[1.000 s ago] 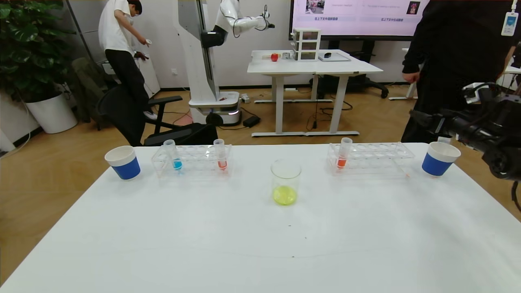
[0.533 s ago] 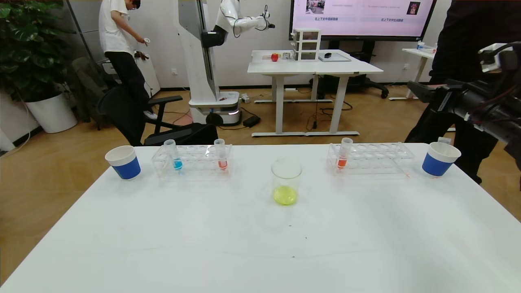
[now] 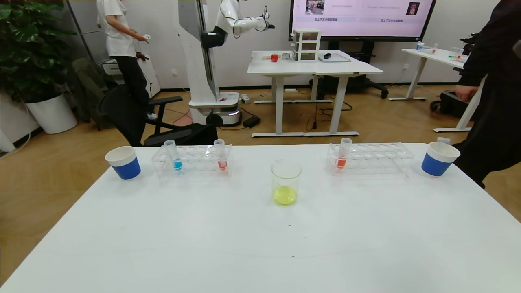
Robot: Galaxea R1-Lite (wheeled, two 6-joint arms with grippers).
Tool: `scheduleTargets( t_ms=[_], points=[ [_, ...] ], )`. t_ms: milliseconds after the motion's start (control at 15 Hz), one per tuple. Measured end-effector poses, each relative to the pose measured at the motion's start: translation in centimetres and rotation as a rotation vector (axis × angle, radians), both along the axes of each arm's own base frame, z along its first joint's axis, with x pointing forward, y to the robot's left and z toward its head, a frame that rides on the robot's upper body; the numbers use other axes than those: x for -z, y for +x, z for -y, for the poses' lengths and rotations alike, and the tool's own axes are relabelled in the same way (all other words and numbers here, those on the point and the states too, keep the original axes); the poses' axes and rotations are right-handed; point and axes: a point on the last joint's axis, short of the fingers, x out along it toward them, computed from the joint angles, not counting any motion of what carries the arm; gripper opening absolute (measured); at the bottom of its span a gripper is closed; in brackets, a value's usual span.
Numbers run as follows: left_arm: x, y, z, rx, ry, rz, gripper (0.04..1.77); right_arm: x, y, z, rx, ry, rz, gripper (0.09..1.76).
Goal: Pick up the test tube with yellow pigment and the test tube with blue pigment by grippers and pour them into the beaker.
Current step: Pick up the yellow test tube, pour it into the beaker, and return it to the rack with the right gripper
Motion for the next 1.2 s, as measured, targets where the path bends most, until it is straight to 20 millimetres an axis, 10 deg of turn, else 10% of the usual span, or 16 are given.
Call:
scheduleTargets(
  t_ms=[733,1200],
  points=[
    [0.0,0.0,0.0,0.0,0.001,0.0,1.75,5.2,-18.9,-1.8,-0.122,-0.03,0.049,1.74],
    [0.0,0.0,0.0,0.0,0.001,0.0,1.75,12.6,-22.1,-1.6,-0.092,-0.103,0.089,1.74]
  ],
)
